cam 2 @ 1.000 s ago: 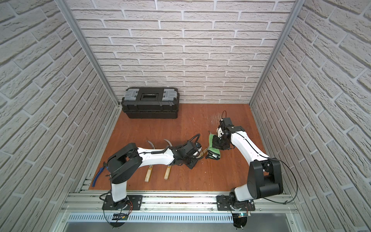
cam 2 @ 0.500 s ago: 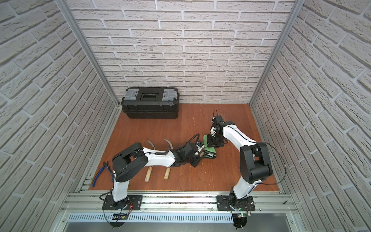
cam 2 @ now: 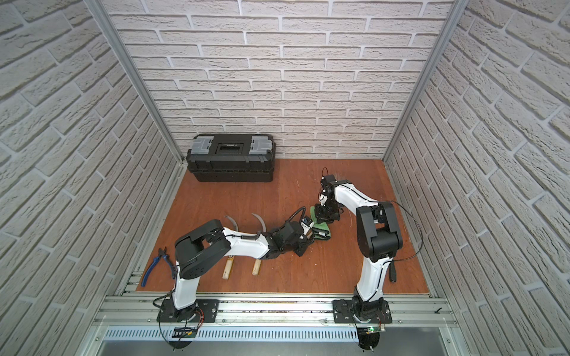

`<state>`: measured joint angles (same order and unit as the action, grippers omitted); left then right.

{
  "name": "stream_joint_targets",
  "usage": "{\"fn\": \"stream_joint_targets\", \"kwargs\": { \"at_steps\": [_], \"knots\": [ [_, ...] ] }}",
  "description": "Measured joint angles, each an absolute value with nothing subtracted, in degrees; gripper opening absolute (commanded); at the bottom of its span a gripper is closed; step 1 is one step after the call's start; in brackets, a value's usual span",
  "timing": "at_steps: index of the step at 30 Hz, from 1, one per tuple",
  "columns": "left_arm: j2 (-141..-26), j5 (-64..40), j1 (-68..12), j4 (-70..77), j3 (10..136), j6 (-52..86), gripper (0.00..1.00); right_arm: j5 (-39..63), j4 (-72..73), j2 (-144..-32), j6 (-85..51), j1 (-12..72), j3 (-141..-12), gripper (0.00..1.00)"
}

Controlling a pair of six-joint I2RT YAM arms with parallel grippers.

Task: Wipe small sickles with rags
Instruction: Wipe the small sickle at the center of the board.

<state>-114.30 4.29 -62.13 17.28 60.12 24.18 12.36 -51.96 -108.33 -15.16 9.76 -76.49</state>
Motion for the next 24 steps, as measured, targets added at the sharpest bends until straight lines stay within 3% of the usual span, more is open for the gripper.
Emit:
{"fn": "stream_joint_targets", "kwargs": {
  "at_steps": [15, 24],
  "knots": [
    [-114.32, 7.14, -62.76, 18.24, 59.59, 25.28, 0.00, 9.65, -40.95, -100.71, -17.41, 12.91, -65.47, 0.05],
    [-114.30, 7.33, -62.81, 19.77, 58.72, 26.26, 0.00, 9.28, -40.29, -101.10, -18.17, 13.34, -66.08, 0.04]
  ]
}}
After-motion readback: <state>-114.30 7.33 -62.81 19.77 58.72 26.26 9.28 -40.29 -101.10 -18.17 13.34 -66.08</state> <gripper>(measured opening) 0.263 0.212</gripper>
